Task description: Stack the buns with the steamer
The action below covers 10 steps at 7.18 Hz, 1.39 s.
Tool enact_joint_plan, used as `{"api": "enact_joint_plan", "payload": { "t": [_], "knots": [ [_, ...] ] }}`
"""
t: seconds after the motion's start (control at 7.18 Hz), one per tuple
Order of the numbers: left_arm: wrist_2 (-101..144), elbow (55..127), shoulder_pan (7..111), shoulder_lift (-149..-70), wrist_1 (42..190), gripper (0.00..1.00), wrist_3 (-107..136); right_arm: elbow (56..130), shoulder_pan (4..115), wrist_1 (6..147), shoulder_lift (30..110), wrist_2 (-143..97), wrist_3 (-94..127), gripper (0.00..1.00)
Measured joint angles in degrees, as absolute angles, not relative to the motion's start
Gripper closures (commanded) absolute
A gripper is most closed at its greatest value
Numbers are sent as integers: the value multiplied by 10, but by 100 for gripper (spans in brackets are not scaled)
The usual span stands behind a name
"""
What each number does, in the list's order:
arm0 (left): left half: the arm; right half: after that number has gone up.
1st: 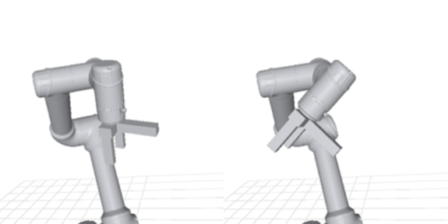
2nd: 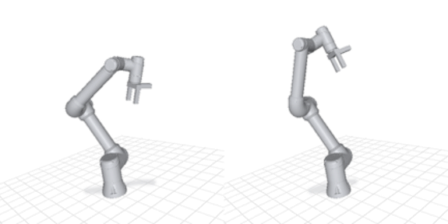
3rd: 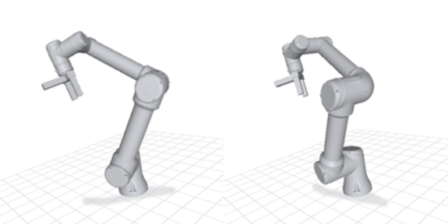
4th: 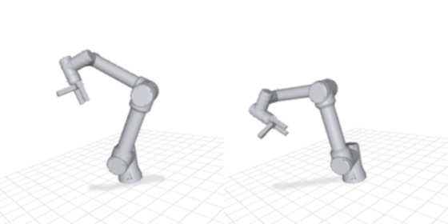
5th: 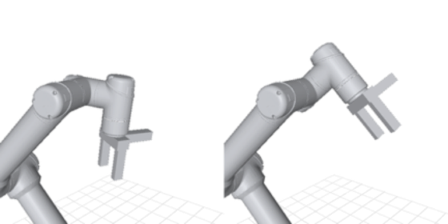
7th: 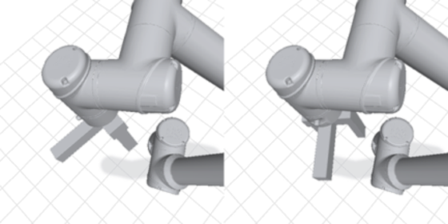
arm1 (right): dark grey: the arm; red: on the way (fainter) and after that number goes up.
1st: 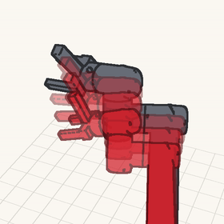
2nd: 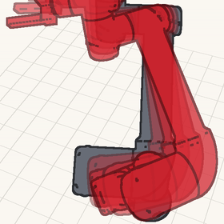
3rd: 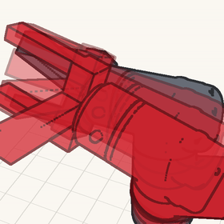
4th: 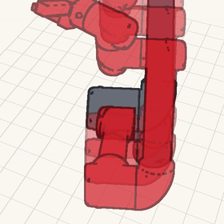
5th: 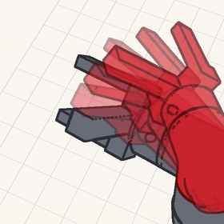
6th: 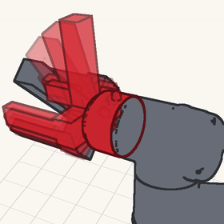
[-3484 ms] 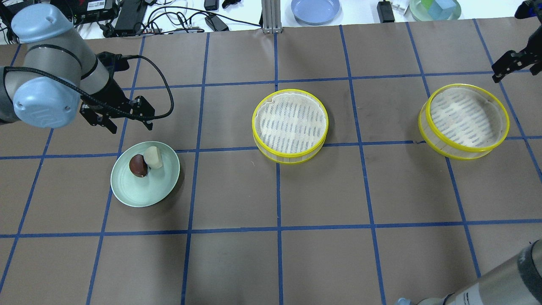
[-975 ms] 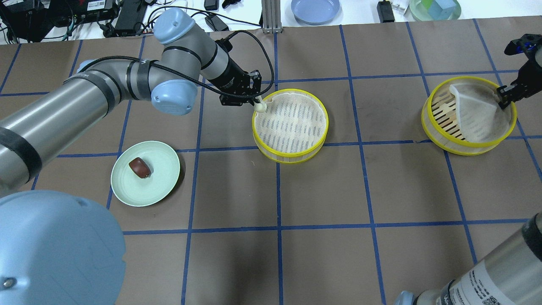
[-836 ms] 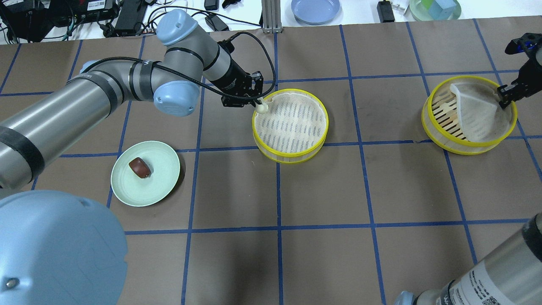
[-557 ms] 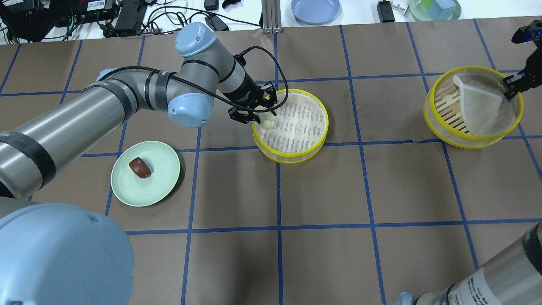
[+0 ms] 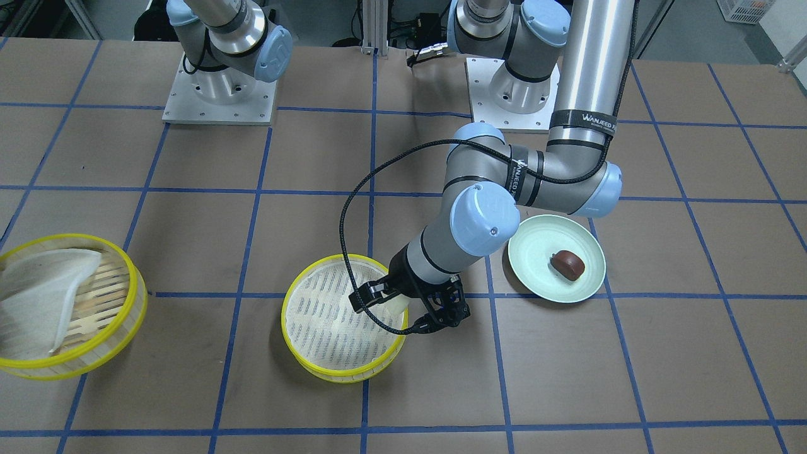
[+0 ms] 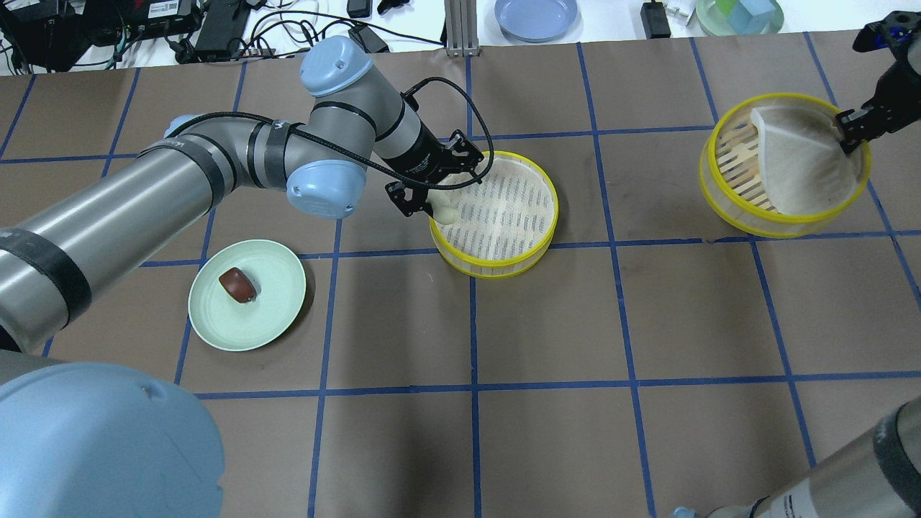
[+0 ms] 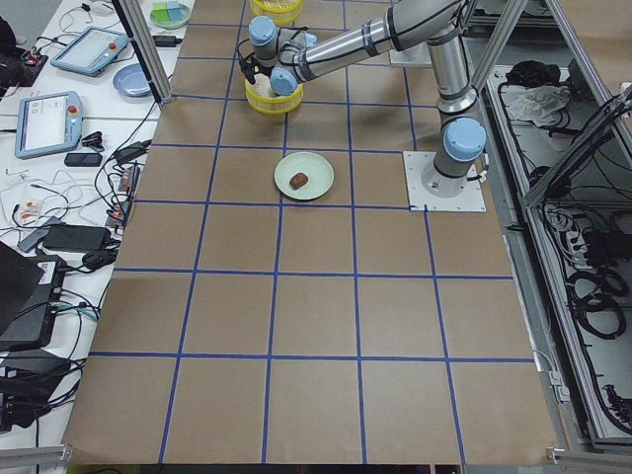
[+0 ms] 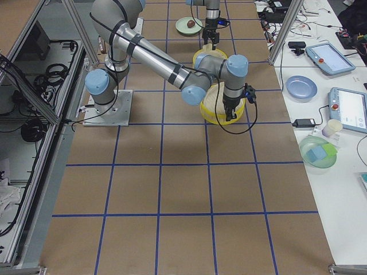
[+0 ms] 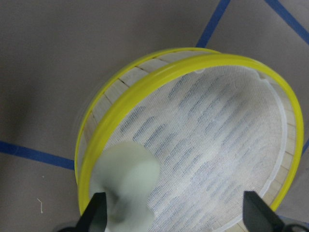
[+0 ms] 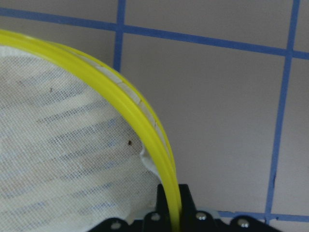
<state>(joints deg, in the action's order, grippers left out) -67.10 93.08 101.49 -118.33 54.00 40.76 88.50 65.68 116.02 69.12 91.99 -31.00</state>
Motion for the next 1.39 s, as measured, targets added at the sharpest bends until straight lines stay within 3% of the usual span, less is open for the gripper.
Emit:
{"api": "enact_joint_plan", "payload": {
  "t": [0.42, 0.98, 1.39],
  "knots": [
    [-695, 923, 998, -1168, 550, 0, 391, 888, 734, 1151, 704, 922, -204, 100],
    [-889, 918, 870, -1096, 695, 0, 154, 890, 853, 1134, 706, 915, 10, 100],
    [-929, 952, 774, -1085, 796, 0, 105, 887, 926, 1126, 699, 897, 101, 100]
  ]
}}
